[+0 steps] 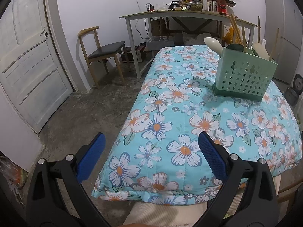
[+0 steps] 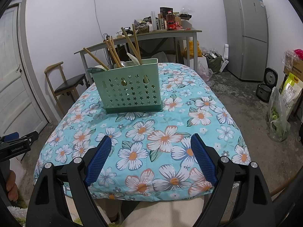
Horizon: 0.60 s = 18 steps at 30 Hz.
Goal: Organize utensils
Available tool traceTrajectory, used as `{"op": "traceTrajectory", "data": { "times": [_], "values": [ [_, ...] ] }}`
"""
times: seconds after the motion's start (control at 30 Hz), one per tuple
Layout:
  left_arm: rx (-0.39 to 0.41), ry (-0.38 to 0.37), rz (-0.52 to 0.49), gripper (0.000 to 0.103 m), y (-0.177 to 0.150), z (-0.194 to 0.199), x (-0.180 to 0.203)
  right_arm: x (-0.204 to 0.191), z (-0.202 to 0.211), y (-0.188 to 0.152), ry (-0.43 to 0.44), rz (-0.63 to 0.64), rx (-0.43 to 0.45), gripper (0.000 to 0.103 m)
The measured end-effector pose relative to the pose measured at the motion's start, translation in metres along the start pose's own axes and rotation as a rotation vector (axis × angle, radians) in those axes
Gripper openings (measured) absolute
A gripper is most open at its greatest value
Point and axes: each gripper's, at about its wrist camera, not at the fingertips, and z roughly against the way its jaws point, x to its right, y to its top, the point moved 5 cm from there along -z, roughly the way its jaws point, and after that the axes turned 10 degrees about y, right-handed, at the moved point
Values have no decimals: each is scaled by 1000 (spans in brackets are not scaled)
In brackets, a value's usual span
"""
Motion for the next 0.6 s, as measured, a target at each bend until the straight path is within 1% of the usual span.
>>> {"op": "traceTrajectory", "data": {
  "times": [0.6],
  "values": [
    [0, -4, -5, 95, 0, -2, 1, -1, 1, -1, 1, 2, 3, 83]
  ]
}}
